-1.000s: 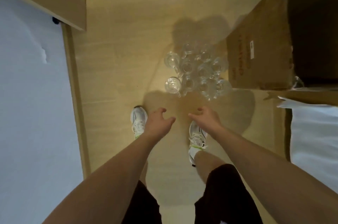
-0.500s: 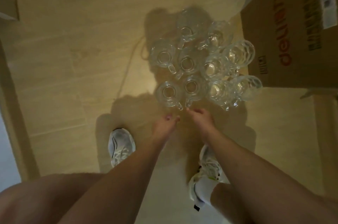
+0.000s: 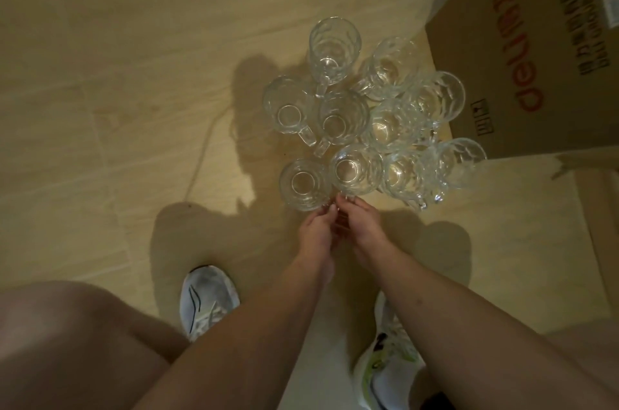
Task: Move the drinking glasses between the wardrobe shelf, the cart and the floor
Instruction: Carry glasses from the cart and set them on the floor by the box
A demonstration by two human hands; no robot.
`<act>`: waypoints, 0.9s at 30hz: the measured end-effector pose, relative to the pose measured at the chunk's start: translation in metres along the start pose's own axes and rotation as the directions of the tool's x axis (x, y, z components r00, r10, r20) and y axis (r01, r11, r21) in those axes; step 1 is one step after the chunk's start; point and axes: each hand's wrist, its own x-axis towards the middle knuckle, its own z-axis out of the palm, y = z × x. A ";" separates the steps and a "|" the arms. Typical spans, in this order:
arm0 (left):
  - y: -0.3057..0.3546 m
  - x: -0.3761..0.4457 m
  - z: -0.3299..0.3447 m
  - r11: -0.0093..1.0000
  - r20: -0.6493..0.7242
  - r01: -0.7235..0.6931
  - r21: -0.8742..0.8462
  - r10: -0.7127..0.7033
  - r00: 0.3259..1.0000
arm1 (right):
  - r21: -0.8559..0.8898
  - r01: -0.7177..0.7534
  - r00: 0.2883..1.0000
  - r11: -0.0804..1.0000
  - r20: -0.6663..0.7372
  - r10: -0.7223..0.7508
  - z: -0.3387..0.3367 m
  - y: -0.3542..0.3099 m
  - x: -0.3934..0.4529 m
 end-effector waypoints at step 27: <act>0.197 -0.423 0.016 0.962 0.016 0.050 0.269 -0.057 0.998 | -0.059 0.047 0.999 0.997 0.009 -0.046 -0.045 -0.203 -0.389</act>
